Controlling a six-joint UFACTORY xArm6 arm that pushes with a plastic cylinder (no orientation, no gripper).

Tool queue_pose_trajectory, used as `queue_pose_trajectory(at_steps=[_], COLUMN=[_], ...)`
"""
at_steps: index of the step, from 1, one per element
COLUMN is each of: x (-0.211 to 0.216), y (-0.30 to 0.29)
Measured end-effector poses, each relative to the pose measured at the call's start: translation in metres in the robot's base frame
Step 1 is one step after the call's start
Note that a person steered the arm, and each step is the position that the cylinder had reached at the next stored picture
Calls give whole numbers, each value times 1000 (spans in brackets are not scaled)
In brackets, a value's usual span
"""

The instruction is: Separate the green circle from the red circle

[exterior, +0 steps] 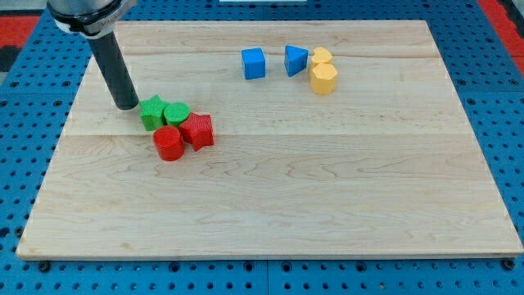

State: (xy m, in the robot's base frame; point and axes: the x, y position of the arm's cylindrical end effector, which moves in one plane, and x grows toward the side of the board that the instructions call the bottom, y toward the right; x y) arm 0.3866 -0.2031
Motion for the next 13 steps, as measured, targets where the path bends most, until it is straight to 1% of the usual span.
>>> queue_pose_trajectory(at_steps=[4, 5, 6, 7, 8, 11, 12, 13], x=[0, 38, 92, 99, 90, 24, 8, 7], y=[-12, -28, -27, 8, 41, 119, 147, 150])
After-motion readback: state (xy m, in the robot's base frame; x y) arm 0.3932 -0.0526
